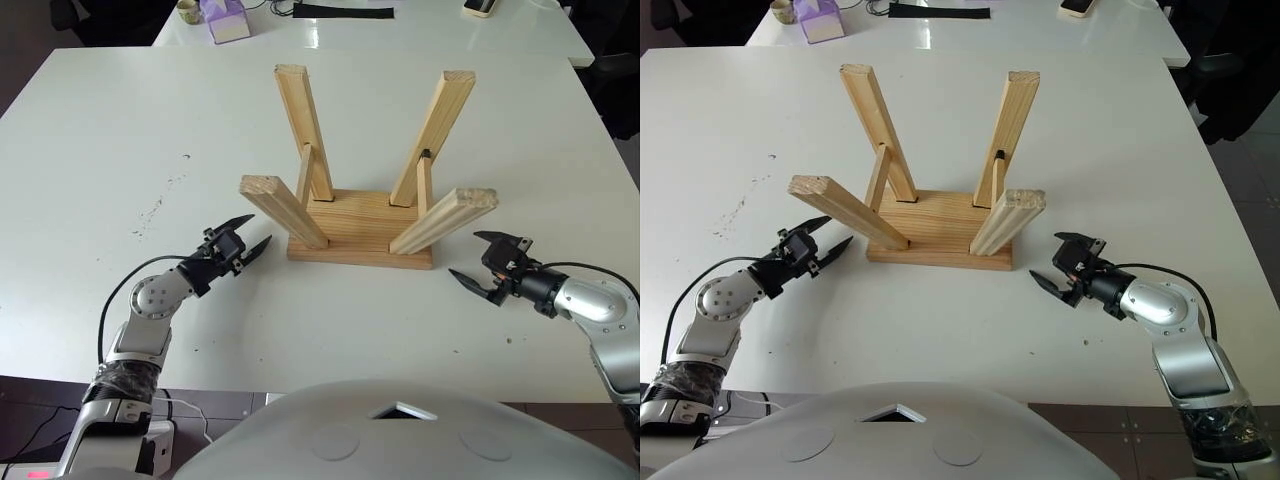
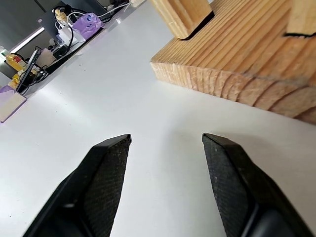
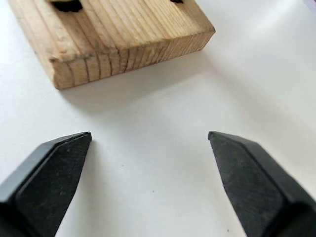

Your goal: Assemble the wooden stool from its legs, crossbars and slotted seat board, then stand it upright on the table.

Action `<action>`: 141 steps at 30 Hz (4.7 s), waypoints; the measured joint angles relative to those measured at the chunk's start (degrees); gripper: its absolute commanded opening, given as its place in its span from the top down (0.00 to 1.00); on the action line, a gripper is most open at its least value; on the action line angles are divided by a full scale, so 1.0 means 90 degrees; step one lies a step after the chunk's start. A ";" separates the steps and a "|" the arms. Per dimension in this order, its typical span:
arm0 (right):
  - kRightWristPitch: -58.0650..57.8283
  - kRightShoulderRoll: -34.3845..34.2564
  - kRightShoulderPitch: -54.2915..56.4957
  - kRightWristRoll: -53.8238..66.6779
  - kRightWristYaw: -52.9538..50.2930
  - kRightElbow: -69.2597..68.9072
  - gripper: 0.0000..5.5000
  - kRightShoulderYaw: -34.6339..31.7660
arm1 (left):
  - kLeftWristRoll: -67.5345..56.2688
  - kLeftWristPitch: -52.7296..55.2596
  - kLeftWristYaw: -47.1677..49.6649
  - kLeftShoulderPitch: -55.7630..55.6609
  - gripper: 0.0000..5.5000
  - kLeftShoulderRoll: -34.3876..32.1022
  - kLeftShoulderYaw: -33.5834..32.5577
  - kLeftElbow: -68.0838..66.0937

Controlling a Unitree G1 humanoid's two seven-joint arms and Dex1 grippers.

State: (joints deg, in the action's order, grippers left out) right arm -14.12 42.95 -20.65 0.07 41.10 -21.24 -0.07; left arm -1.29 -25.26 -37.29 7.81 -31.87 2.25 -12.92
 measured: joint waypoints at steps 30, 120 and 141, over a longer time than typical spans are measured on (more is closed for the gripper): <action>-0.0042 0.0671 0.0135 0.0861 0.0917 0.0423 0.20 -0.0698 | -0.0720 0.1498 -0.1048 0.0508 0.51 -0.0388 0.0009 0.1230; -0.3549 0.1513 0.0987 0.3770 0.1994 -0.2309 0.20 -0.2174 | -0.4660 0.7205 -0.3693 0.0486 0.51 -0.3030 -0.2553 0.4620; -0.2895 0.1427 0.0415 0.4166 0.2533 -0.1528 0.20 -0.2018 | -0.3113 0.4892 -0.4519 0.0766 0.51 -0.2862 -0.1661 0.3262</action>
State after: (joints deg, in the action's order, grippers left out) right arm -40.17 55.80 -16.92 37.57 63.89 -34.99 -18.23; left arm -29.31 18.77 -77.96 14.71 -57.63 -12.70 16.44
